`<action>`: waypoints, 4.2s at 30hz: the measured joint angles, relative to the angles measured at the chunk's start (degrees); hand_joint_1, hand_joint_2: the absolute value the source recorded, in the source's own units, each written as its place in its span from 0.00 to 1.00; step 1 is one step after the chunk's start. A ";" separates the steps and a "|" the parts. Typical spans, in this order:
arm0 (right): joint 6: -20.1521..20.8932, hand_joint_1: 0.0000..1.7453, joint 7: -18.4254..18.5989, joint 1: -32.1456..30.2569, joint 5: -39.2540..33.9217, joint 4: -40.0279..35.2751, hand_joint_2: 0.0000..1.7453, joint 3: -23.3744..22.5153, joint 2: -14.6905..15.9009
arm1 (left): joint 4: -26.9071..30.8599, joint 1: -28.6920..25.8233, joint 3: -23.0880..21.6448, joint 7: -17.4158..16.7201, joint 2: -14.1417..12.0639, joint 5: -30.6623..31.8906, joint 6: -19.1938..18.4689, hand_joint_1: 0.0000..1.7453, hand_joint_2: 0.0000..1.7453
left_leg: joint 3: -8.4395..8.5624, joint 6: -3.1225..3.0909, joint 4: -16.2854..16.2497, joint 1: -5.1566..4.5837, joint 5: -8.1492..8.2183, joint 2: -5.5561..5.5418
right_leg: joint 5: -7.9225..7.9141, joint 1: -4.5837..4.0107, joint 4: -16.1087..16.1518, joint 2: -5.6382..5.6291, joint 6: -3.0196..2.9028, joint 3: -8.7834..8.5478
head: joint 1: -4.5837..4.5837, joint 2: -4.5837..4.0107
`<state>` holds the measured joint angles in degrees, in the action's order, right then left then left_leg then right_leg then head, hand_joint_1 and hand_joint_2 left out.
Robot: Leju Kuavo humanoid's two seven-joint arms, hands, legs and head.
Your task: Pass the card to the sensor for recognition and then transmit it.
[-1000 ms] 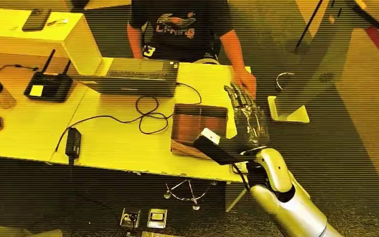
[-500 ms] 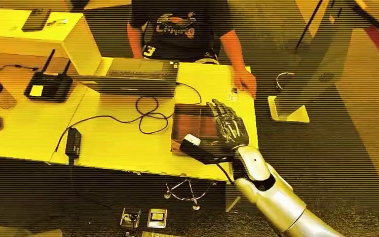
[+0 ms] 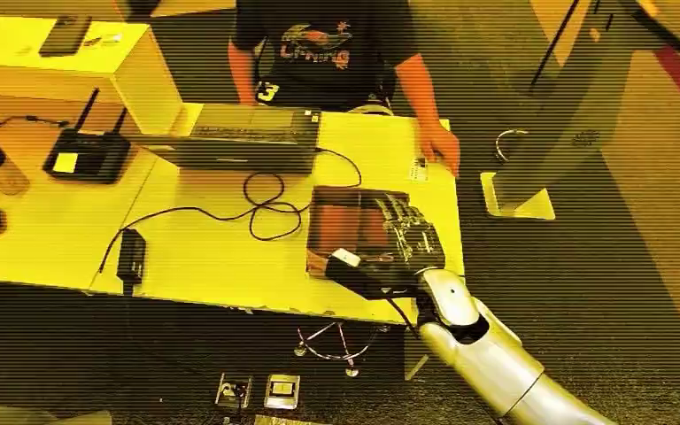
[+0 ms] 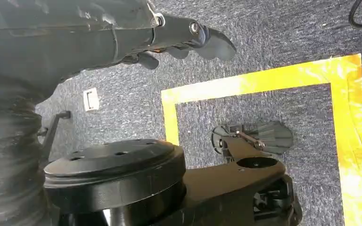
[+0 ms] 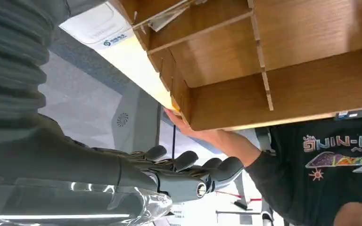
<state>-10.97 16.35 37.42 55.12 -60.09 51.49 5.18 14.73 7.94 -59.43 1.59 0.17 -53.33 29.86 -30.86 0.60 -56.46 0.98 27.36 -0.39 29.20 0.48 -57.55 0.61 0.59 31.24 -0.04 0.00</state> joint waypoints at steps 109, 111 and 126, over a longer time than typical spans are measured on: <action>-15.30 1.00 3.56 9.45 10.84 -8.63 1.00 -3.32 0.15 | 0.74 0.61 -0.04 -0.04 0.52 0.31 2.01 0.00 1.00 | 0.03 0.00 -0.01 -0.01 0.00 0.12 | -0.03 0.00 -0.01 -0.07 -0.02 0.01 | 0.00 0.00; -16.55 1.00 3.87 11.69 11.30 -6.66 1.00 -3.34 -0.31 | 0.74 0.84 -0.07 -0.22 0.72 0.55 2.14 0.00 1.00 | 0.01 0.00 -0.01 0.00 -0.01 0.12 | -0.03 0.00 -0.01 -0.05 -0.02 0.01 | -0.02 0.00; -17.44 1.00 8.77 25.04 12.85 15.19 1.00 -3.34 -2.97 | 1.07 0.64 -0.17 0.52 1.16 0.32 2.25 0.00 1.00 | 0.00 0.00 -0.02 -0.01 -0.01 0.06 | -0.03 0.01 -0.01 -0.03 -0.02 0.02 | 0.00 0.00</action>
<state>-28.41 25.12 62.47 67.97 -44.90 48.15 2.21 15.80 8.59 -59.60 2.11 1.33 -53.01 32.11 -30.86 0.59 -56.48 0.97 27.35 -0.33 29.17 0.49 -57.56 0.59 0.57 31.25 -0.04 0.00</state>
